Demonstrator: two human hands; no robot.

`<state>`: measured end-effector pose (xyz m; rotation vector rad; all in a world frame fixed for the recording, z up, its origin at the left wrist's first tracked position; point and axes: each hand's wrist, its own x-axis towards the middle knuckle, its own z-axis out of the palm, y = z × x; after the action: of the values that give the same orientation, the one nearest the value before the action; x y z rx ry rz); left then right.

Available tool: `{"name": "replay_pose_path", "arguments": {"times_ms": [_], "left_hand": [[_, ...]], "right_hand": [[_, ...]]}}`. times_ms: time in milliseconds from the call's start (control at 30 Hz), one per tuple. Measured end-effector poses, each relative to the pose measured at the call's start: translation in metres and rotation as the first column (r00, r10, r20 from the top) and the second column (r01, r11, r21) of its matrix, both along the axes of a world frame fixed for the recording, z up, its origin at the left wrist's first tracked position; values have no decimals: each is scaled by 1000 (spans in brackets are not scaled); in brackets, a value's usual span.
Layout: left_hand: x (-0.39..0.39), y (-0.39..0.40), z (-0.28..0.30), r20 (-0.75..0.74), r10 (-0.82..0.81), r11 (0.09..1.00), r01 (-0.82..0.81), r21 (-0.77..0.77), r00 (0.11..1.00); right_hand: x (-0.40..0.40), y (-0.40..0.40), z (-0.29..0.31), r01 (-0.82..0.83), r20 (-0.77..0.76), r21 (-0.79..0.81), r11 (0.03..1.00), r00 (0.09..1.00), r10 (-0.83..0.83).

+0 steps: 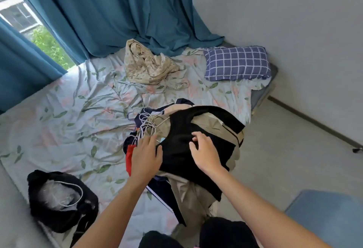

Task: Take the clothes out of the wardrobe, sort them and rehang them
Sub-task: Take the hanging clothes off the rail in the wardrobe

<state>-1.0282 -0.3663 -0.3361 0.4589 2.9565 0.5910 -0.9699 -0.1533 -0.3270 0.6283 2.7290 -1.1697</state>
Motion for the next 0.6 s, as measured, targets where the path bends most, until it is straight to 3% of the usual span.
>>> {"name": "replay_pose_path", "arguments": {"times_ms": [133,300,600], "left_hand": [[34,42,43,-115,-350,932,358,53,930],[108,94,75,-175,-636,761,648,17,751],[325,192,112,-217,-931,287,956,56,292]], "right_hand": [[88,2,35,252,-152,121,960,961,-233],[217,-4,59,490,-210,153,858,865,-457],[479,9,94,844,-287,238,481,534,-795]]}}
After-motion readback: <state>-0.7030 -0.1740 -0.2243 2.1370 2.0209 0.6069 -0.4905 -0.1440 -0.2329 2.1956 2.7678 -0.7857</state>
